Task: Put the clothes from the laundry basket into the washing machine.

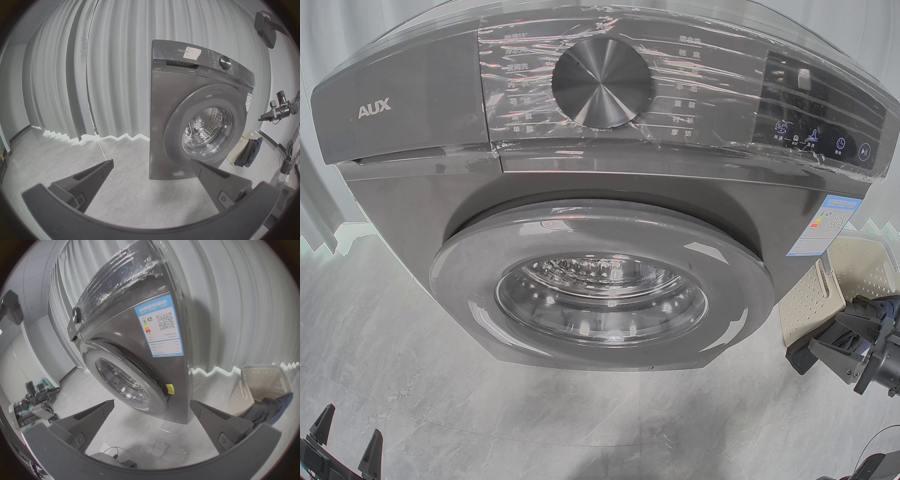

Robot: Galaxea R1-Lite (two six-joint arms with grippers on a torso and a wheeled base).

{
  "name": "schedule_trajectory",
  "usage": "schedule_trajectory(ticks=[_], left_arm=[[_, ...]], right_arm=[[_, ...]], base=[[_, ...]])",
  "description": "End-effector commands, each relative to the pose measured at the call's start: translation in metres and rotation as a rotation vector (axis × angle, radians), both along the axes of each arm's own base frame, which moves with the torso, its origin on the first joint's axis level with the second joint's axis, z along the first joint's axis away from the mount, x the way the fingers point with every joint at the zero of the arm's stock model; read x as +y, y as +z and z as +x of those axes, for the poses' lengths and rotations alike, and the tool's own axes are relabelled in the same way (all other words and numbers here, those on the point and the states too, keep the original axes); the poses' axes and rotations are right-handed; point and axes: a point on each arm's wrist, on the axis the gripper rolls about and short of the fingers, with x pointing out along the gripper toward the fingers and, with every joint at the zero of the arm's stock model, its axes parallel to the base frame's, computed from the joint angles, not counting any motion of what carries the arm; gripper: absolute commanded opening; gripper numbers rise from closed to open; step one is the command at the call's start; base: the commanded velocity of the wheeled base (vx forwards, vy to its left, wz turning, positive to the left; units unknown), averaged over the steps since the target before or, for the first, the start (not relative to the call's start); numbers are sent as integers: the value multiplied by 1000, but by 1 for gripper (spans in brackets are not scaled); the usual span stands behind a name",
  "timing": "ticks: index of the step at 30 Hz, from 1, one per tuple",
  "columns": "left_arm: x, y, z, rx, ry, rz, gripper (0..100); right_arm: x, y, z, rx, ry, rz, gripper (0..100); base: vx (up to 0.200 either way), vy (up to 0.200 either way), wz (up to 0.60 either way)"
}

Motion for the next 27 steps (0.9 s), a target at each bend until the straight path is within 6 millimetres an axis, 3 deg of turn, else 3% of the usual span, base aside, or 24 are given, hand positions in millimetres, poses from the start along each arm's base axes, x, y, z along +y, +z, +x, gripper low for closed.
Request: schedule_trajectory(ticks=[1,6,12,21,27], left_arm=[[0,-5,0,-2,0,-1,100],[0,-4,0,-3,0,-2,100],[0,-4,0,-3,0,-2,100],[0,-4,0,-3,0,-2,100],[0,-4,0,-3,0,-2,100]], right_arm=[[24,-8,32,103,59,-13,100],[47,-2,44,23,116,31,100],[66,-8,64,42,93,3,100],[80,-7,88,2,89,-2,100],[81,-13,86,-4,95,-24,100]], base=[[0,0,0],[0,0,0],[0,0,0],[0,0,0],[0,0,0]])
